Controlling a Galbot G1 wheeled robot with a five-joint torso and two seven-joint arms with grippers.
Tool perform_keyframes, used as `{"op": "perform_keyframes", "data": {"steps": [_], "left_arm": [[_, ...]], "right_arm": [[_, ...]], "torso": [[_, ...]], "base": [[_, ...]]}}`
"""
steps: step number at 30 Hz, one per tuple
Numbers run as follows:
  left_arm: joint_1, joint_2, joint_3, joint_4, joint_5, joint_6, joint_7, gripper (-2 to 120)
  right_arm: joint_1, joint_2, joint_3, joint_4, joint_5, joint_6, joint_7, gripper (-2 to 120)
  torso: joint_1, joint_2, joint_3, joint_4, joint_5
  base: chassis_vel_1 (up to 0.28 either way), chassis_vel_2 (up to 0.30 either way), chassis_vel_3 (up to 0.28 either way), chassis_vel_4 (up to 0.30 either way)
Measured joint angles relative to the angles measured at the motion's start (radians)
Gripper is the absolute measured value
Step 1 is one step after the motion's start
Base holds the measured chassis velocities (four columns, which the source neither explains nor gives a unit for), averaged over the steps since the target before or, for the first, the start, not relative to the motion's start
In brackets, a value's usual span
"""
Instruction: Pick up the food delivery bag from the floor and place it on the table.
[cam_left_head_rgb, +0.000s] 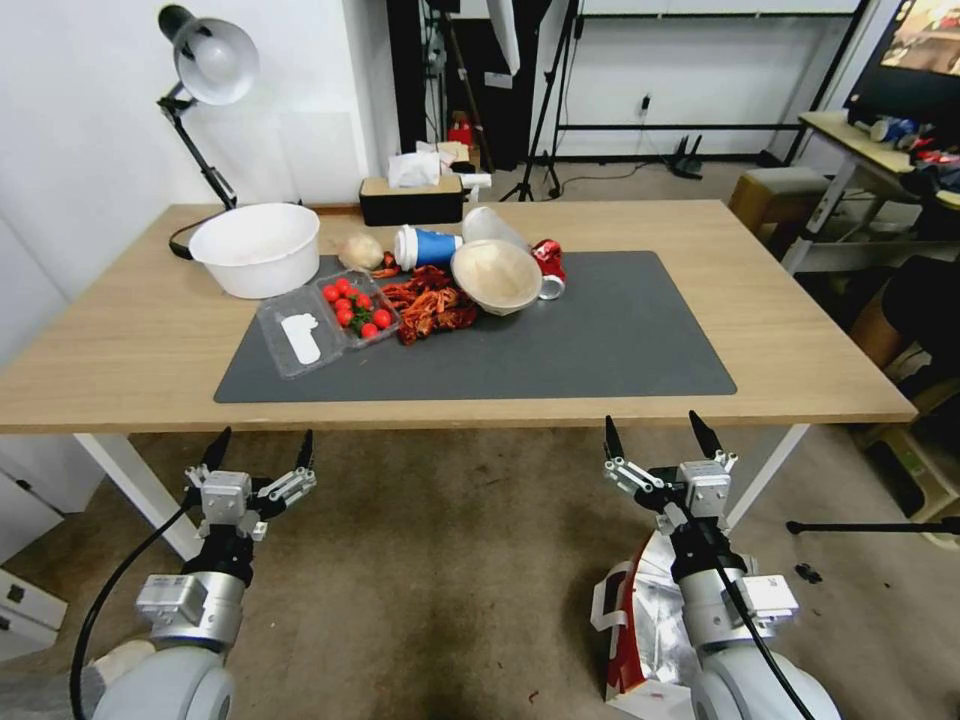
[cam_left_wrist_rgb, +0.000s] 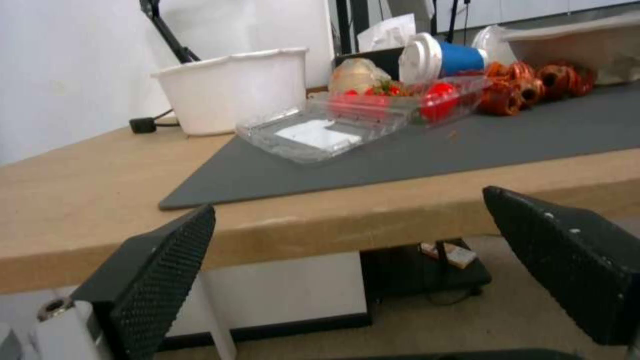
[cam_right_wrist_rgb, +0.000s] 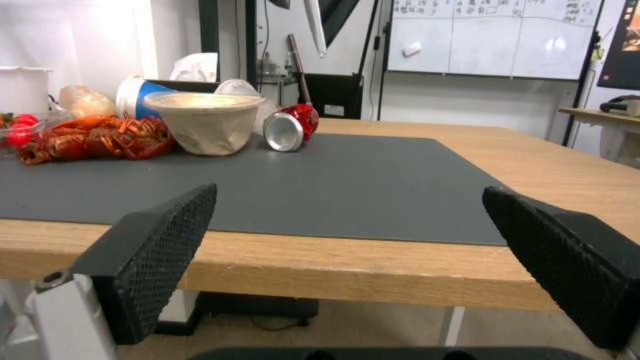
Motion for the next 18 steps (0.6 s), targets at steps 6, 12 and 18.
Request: {"op": "perform_keyframes", "data": {"steps": [6,12,18], "left_arm": [[0.0,-0.001,0.001,0.002,0.006,-0.001,0.002,100],[0.001,-0.001,0.005,0.003,0.012,-0.002,0.005,100],[0.001,-0.004,0.009,0.004,0.019,-0.002,0.006,100]], "right_arm": [[-0.001,0.006,0.0,0.003,0.0,0.0,0.0,100],[-0.005,0.011,0.0,0.006,-0.003,0.001,0.0,100],[-0.009,0.012,0.002,0.011,-0.003,0.004,0.001,100]], "torso": [[-0.011,-0.027,-0.016,0.0,0.0001],[-0.023,-0.057,-0.034,0.0,0.0],[-0.035,-0.083,-0.048,0.0,0.0]], "base": [[0.0,0.0,0.0,0.0],[0.0,0.0,0.0,0.0],[0.0,0.0,0.0,0.0]]}}
